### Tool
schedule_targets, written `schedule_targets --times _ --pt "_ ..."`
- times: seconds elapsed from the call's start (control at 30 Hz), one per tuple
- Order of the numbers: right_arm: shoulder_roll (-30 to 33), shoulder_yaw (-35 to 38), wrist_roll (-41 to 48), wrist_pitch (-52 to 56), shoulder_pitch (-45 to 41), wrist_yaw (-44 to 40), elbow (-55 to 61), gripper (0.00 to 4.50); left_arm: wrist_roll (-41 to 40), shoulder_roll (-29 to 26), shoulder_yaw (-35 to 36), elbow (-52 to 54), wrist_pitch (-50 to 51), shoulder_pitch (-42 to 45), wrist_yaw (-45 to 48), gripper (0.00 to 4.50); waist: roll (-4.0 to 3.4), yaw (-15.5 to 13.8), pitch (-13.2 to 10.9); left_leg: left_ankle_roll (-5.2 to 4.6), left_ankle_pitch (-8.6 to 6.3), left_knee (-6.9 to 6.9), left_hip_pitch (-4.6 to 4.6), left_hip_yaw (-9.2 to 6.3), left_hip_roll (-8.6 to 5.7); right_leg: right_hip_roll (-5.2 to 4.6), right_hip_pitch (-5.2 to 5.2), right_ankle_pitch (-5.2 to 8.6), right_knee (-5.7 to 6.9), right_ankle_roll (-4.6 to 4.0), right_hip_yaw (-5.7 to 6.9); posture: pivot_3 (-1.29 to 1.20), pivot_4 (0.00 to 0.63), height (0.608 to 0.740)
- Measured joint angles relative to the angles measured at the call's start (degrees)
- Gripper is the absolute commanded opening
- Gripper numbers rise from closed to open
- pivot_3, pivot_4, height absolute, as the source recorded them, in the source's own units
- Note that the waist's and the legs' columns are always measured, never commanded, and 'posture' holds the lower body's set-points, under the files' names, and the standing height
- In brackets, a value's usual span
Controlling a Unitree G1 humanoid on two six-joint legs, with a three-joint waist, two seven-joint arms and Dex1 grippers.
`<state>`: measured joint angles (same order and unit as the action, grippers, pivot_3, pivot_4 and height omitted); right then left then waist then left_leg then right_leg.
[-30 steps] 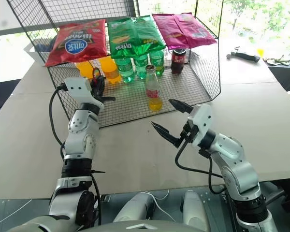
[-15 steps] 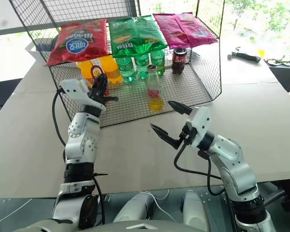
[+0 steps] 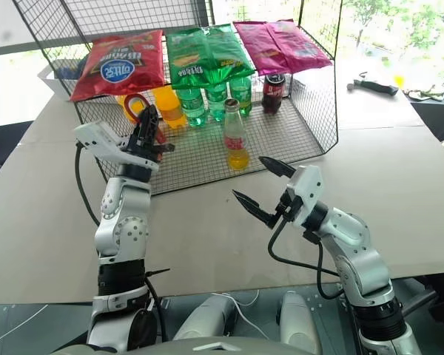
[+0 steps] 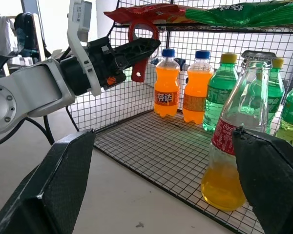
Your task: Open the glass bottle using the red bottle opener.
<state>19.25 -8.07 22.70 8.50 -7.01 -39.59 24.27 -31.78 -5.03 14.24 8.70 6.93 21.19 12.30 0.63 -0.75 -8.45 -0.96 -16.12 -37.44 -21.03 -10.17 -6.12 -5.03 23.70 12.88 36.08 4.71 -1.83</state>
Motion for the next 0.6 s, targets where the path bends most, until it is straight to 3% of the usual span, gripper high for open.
schedule_targets --times 0.27,0.37,0.6 --pt "0.0 0.2 -0.6 3.6 -0.3 2.9 -0.2 4.50 -14.3 1.0 0.6 2.6 9.7 -2.8 3.2 0.01 0.03 0.0 0.0 0.00 0.00 -0.01 0.14 0.22 0.02 0.04 0.00 0.00 0.15 0.00 -0.25 0.00 0.150 0.740" --pt "1.3 1.0 0.9 14.3 -1.1 7.8 0.9 4.50 -23.0 1.0 -1.4 3.9 17.4 -5.1 6.9 0.01 0.03 -0.1 0.0 -0.01 0.00 -0.01 0.15 0.26 0.02 0.05 0.01 0.00 0.18 0.00 -0.31 0.00 0.150 0.740" --pt "5.2 5.2 17.5 37.8 -5.2 9.9 6.7 4.50 -36.6 0.2 -5.9 4.5 31.5 -6.3 12.2 0.01 0.04 0.1 0.0 -0.03 -0.01 0.01 0.17 0.30 0.13 0.12 0.01 0.01 0.16 -0.01 -0.35 0.00 0.150 0.740"
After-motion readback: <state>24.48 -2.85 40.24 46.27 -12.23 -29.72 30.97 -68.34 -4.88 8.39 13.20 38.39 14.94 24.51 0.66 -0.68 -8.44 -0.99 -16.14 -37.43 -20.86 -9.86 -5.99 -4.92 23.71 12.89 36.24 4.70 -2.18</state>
